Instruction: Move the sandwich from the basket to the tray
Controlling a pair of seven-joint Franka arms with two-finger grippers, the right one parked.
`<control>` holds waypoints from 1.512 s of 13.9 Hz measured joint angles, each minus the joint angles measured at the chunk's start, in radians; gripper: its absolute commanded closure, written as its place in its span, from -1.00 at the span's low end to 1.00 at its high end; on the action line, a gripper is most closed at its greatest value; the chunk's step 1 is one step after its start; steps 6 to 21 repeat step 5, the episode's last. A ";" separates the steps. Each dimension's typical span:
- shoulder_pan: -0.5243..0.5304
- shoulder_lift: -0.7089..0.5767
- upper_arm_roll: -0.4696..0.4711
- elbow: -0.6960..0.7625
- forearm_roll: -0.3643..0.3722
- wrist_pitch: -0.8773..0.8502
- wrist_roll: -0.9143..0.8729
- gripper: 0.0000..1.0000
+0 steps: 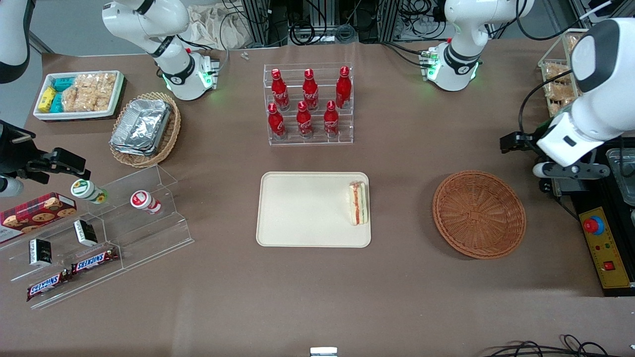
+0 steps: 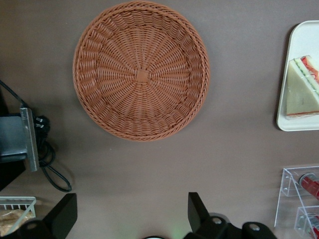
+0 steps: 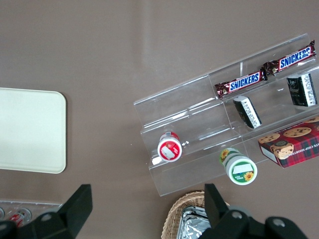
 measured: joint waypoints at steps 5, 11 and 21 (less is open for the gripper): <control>0.001 0.075 0.007 0.132 0.003 -0.109 0.037 -1.00; 0.001 0.075 0.007 0.132 0.003 -0.109 0.037 -1.00; 0.001 0.075 0.007 0.132 0.003 -0.109 0.037 -1.00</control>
